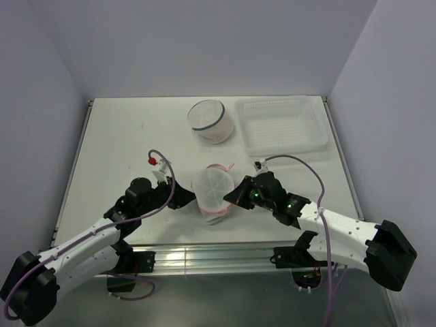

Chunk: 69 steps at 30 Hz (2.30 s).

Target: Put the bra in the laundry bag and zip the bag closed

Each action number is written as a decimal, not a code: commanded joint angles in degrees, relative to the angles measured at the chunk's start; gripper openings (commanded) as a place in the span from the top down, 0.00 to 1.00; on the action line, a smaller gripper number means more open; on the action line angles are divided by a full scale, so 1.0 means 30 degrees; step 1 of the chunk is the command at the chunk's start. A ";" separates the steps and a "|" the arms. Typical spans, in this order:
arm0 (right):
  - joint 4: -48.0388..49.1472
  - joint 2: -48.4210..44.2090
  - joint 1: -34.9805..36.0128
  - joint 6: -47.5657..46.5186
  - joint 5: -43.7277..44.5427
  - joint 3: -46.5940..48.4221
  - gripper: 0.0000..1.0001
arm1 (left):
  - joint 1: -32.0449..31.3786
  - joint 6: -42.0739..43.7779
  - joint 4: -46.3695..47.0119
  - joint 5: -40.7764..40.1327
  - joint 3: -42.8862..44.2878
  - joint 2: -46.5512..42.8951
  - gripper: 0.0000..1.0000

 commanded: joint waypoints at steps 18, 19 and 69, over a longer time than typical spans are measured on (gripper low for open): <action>-0.1063 -0.0872 0.2333 0.6242 0.8021 0.1321 1.00 | -0.2595 0.0317 -0.4359 -0.3408 0.3356 -0.4442 0.48; -0.1122 -0.0610 0.2537 0.6242 0.8111 0.1525 1.00 | -0.4344 0.0171 -0.4155 -0.3994 0.3531 -0.4120 0.49; -0.4316 0.1385 0.4151 0.3752 0.9664 0.4721 1.00 | -0.8990 -0.3171 -0.0167 -1.0415 0.5584 0.6255 0.60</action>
